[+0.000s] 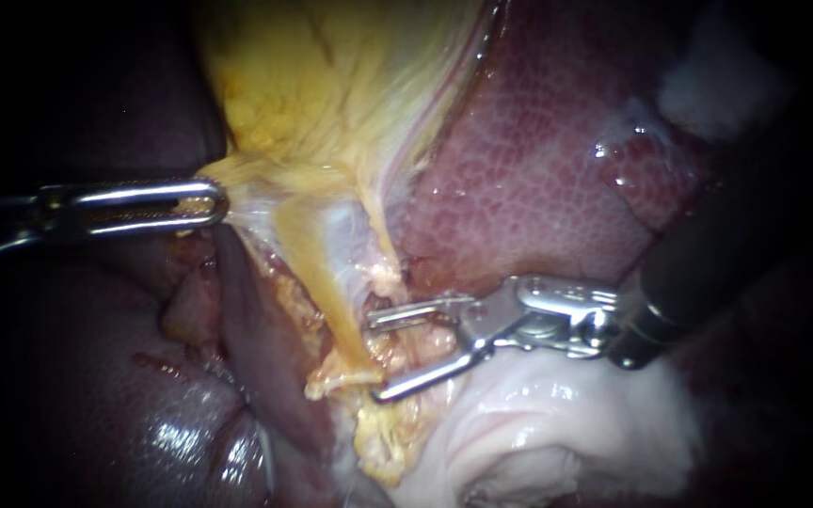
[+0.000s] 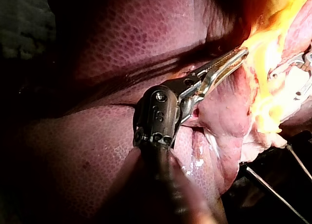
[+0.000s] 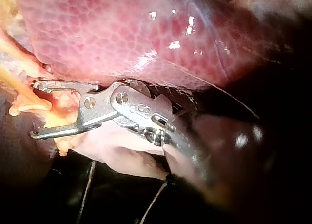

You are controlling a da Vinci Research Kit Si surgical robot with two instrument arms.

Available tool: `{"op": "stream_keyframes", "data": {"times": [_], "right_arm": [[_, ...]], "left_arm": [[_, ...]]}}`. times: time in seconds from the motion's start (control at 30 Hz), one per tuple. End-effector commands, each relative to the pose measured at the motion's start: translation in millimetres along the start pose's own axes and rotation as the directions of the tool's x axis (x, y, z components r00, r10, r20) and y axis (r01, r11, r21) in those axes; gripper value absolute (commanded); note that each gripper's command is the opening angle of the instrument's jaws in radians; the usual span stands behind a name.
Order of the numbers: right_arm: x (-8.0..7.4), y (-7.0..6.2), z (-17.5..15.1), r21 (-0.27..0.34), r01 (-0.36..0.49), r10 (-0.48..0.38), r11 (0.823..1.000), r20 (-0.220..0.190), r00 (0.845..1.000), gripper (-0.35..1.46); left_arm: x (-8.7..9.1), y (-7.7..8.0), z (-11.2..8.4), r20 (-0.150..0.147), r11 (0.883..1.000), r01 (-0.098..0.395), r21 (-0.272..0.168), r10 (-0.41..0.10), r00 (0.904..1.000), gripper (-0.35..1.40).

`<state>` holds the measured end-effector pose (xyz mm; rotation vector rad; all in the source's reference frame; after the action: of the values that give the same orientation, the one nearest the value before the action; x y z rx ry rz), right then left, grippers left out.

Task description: Going back first clip left tube

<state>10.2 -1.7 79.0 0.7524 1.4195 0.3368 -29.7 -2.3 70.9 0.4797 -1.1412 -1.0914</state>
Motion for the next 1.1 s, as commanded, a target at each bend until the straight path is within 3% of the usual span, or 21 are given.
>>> {"op": "stream_keyframes", "data": {"times": [0.03, 0.23, 0.4, 0.53, 0.77, 0.93, 1.1], "right_arm": [[0.7, -0.2, -0.9, -0.009, 0.000, 0.000, 1.000, 0.005, 1.000, 0.60], [6.0, -1.5, -6.1, -0.058, 0.037, -0.035, 0.998, 0.039, 0.999, 0.60], [9.0, -3.0, -8.5, -0.088, 0.062, -0.058, 0.994, 0.056, 0.997, 0.60], [9.7, -3.7, -9.1, -0.091, 0.062, -0.057, 0.994, 0.058, 0.997, 0.60], [9.5, -4.0, -9.0, -0.091, 0.063, -0.058, 0.994, 0.059, 0.997, 0.60], [9.5, -4.0, -9.0, -0.091, 0.064, -0.058, 0.994, 0.059, 0.997, 0.60], [9.5, -4.0, -9.0, -0.091, 0.064, -0.058, 0.994, 0.059, 0.997, 0.60]], "left_arm": [[0.1, 0.0, 0.2, -0.001, 1.000, -0.001, 0.001, 0.001, 1.0000, -0.35], [0.4, 0.0, 0.5, 0.000, 1.000, -0.002, 0.001, 0.002, 1.0000, -0.35], [0.8, -0.1, 1.1, -0.001, 1.000, -0.004, 0.006, 0.004, 1.0000, -0.35], [2.1, 0.0, 2.9, -0.002, 1.000, -0.011, 0.013, 0.011, 0.9999, -0.35], [4.8, -0.5, 8.6, -0.006, 0.998, -0.034, 0.047, 0.034, 0.9994, -0.35], [5.5, -1.2, 12.4, -0.012, 0.997, -0.041, 0.068, 0.042, 0.9990, -0.35], [6.1, -1.4, 13.0, -0.026, 0.996, -0.042, 0.079, 0.044, 0.9987, -0.35]]}}
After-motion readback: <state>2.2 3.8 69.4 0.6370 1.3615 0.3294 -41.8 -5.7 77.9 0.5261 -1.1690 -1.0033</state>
